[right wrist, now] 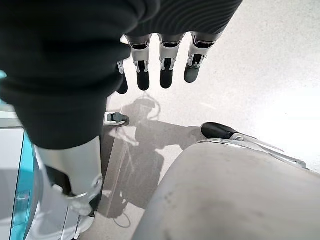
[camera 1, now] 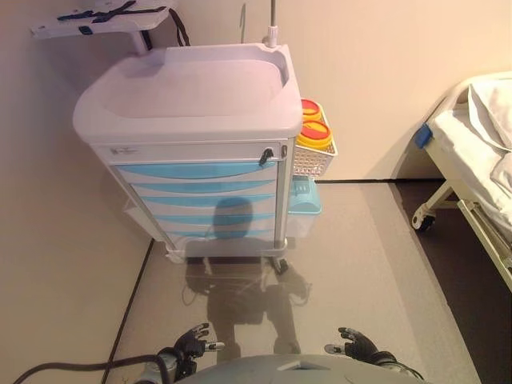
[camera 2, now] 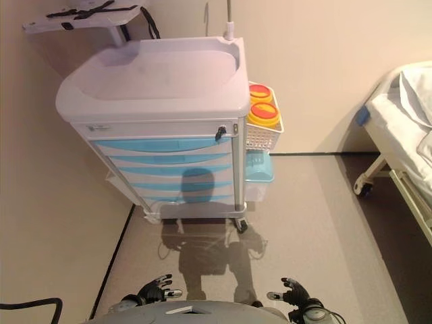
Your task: Open the drawer and pick up the medicine
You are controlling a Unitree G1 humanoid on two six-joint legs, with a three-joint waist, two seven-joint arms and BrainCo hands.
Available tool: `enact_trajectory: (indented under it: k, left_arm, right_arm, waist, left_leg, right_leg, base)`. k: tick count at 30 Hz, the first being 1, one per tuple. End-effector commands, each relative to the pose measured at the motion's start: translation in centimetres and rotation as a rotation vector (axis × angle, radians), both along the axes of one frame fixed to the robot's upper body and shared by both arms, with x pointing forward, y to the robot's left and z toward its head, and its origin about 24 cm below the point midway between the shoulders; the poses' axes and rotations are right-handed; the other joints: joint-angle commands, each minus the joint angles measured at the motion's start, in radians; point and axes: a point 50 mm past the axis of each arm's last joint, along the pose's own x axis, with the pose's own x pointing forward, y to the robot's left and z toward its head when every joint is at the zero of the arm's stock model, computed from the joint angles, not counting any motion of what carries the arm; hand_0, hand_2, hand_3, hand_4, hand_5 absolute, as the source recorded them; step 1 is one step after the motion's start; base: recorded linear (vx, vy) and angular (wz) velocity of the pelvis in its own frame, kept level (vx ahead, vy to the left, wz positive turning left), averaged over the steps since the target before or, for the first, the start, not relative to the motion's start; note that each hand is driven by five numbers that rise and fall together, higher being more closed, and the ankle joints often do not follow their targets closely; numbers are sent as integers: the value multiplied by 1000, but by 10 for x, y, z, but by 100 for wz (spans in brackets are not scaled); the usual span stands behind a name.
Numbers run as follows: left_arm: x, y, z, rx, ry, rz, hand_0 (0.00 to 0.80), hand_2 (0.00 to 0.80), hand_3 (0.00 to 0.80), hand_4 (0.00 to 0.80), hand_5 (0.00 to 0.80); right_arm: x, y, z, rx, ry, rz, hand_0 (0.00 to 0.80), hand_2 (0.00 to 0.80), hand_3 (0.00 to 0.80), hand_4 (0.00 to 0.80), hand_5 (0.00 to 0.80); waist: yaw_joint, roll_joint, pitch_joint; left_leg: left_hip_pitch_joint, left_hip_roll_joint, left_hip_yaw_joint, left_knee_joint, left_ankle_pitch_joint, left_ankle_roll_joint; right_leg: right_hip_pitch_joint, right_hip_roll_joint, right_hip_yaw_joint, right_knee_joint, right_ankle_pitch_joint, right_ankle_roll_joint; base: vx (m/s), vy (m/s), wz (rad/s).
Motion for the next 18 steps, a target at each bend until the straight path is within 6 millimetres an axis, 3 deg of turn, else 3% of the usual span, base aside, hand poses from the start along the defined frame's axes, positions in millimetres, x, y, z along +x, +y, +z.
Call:
enact_trajectory:
  k: [1,18]
  left_arm:
    - [14,-1,4,-2,-54,-15,0,0,0,0,0]
    - [5,7,1,-6,-14,121,0,0,0,0,0]
  right_arm:
    - [19,9,3,28,-48,44,0,0,0,0,0]
    - [15,11,1,33,-40,33,0,0,0,0,0]
  waist:
    - [7,-54,2]
    - [4,-56,5]
  left_leg:
    - [-20,-101,71,71,-120,54]
    - [-27,-104,71,80,-122,57]
  right_leg:
    - [17,9,-8,23,-46,29]
    - [6,6,-2,38,-47,31]
  base:
    - [0,0,0]
    - [56,2,0]
